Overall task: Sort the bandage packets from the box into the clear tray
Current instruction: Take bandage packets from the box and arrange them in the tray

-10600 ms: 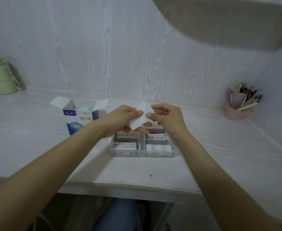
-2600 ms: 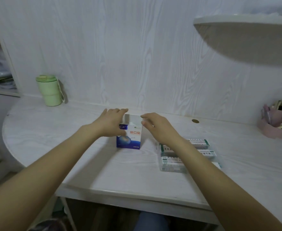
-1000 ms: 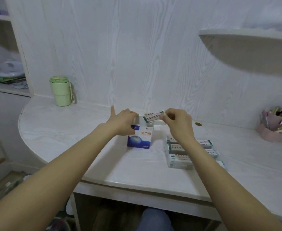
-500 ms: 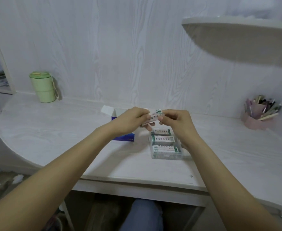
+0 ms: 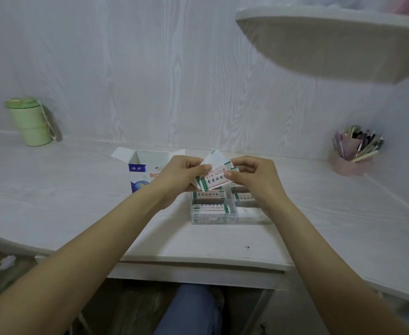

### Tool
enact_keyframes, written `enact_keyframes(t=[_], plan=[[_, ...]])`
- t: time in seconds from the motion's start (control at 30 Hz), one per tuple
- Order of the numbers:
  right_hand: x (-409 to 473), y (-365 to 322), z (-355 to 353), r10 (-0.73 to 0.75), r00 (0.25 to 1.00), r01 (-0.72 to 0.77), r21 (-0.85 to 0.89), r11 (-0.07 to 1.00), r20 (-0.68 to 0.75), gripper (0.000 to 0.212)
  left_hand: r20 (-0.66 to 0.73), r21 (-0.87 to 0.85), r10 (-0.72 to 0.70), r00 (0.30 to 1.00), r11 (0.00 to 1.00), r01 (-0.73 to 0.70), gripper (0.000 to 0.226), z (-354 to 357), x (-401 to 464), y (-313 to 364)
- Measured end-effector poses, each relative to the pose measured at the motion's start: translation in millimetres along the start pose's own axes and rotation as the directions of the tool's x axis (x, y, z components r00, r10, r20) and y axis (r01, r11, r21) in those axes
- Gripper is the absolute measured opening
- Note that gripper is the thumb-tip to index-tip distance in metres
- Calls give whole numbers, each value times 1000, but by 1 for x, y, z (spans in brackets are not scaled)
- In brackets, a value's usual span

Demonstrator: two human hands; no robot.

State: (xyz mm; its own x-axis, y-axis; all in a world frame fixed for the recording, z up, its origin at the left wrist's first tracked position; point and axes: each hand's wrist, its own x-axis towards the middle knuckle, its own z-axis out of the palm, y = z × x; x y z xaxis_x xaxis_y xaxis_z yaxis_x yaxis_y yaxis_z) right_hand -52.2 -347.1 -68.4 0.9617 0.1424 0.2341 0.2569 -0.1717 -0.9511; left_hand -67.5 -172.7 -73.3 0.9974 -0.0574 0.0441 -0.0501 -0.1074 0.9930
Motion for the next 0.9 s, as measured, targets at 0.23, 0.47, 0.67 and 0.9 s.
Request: enact_keyframes(t=[0.23, 0.47, 0.67, 0.9], plan=[[0, 4, -14, -3, 1000, 3, -11, 1000, 20, 19, -83, 39, -51, 995, 998, 55, 13, 15, 6, 6], [9, 14, -29, 21, 992, -31, -76, 997, -127, 6, -33, 88, -62, 998, 994, 65, 10, 25, 10, 15], [15, 24, -40, 45, 990, -56, -76, 996, -135, 6, -61, 208, -32, 998, 977, 44, 19, 33, 23, 15], [26, 43, -62, 31, 992, -58, -231, 971, -120, 14, -103, 110, -43, 994, 992, 54, 17, 40, 37, 5]])
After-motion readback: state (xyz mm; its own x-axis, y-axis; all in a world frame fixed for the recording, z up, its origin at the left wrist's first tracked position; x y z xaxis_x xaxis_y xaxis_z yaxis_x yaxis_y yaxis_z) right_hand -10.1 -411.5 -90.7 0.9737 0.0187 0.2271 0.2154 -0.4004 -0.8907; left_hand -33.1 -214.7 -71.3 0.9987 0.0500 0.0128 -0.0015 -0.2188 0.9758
